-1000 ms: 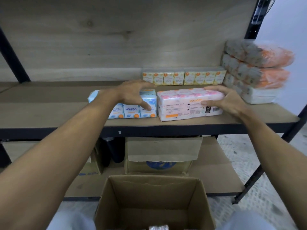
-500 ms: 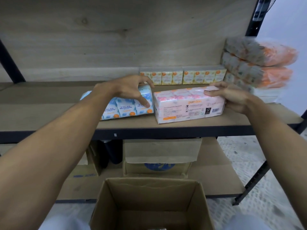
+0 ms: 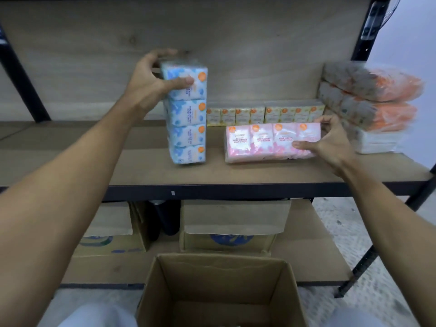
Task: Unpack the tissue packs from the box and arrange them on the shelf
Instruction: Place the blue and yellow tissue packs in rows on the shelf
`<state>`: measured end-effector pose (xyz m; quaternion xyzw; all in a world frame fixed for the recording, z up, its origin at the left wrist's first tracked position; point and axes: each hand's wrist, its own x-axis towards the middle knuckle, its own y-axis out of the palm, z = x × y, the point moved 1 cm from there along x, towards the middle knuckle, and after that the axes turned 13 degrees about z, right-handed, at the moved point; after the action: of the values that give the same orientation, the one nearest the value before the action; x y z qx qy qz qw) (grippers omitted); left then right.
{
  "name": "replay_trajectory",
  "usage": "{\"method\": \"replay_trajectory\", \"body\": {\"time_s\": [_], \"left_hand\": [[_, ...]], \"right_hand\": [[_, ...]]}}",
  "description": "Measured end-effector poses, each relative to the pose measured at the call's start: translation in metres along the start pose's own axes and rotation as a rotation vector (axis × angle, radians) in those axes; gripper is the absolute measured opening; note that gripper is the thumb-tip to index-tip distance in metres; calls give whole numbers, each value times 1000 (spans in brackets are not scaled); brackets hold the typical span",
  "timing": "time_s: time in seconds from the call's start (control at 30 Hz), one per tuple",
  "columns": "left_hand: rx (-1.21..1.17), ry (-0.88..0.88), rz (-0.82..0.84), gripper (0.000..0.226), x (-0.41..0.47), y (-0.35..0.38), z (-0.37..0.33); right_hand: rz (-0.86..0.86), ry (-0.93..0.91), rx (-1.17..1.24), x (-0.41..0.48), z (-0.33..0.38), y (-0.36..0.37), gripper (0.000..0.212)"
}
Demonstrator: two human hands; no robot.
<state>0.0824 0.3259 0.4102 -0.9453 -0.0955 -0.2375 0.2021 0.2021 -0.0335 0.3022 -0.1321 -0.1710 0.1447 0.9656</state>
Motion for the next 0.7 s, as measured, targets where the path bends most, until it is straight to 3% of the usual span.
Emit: {"method": "replay_trajectory", "body": {"time_s": [0.13,0.3,0.4,0.5,0.6,0.7], "left_hand": [[-233,-36,-136,68,-24,-1,29],[-461,-7,-257,48,-46,-7,46],[-568,-11,-314,48,-59,-13,58],[-613,-57,-340,57,-75,-18,76],[-581,-114,-320,37,-93,-18,96],[-464,-169,-278,43,-108,-17,111]], "right_hand": [[-35,-47,-111,-6,-8,2,73],[0,-26,-238,-14,-15,4,72],[-6,-23,-312,-16,-17,6,74],[15,-33,-373,-15,-18,7,74],[45,-53,-438,-14,-18,8,75],[84,-48,-436,-13,-18,8,74]]}}
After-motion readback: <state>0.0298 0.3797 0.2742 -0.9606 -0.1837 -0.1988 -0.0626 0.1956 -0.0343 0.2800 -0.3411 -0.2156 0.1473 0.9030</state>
